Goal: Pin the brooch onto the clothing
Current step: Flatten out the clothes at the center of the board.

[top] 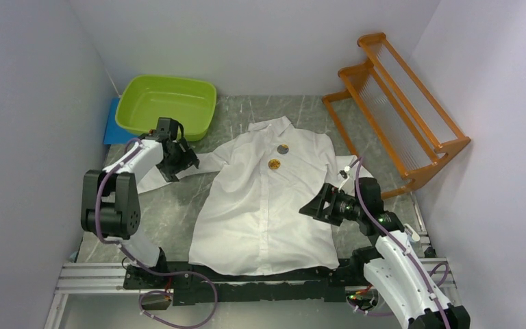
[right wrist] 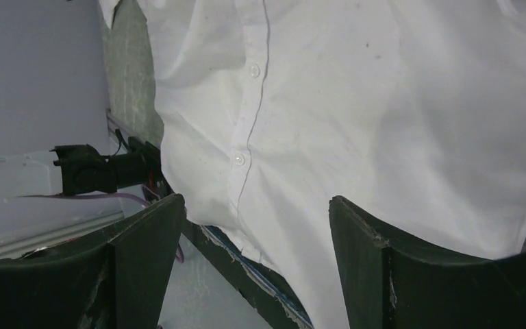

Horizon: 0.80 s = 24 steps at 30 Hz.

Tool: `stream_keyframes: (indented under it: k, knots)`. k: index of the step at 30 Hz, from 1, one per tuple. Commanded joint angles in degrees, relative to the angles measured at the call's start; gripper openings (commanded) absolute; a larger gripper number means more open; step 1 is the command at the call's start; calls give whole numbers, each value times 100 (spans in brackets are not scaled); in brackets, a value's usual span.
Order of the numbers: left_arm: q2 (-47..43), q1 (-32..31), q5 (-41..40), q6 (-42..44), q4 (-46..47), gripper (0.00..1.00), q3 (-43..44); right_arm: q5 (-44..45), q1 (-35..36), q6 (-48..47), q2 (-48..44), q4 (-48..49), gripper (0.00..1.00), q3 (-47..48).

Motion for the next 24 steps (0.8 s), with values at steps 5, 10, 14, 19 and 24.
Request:
stream_keyframes:
  k: [5,10,14,19,24]
  knots:
    - [666,516,64,275,1302,73,186,-187,58,-3,71,801,82,-238]
    - [976,873,420,280,1686,56,107,-130,56,-131,260,854,83,-123]
    - [1037,1160,570,204,1788,35,-54,-56,53,-313,458,791,84,64]
    - [1141,1551,658,199,1492,3,-102,0,55,-422,605,816,84,218]
    - [965,2019,652,210,1186,3,-171,91,61,-577,755,733,85,361]
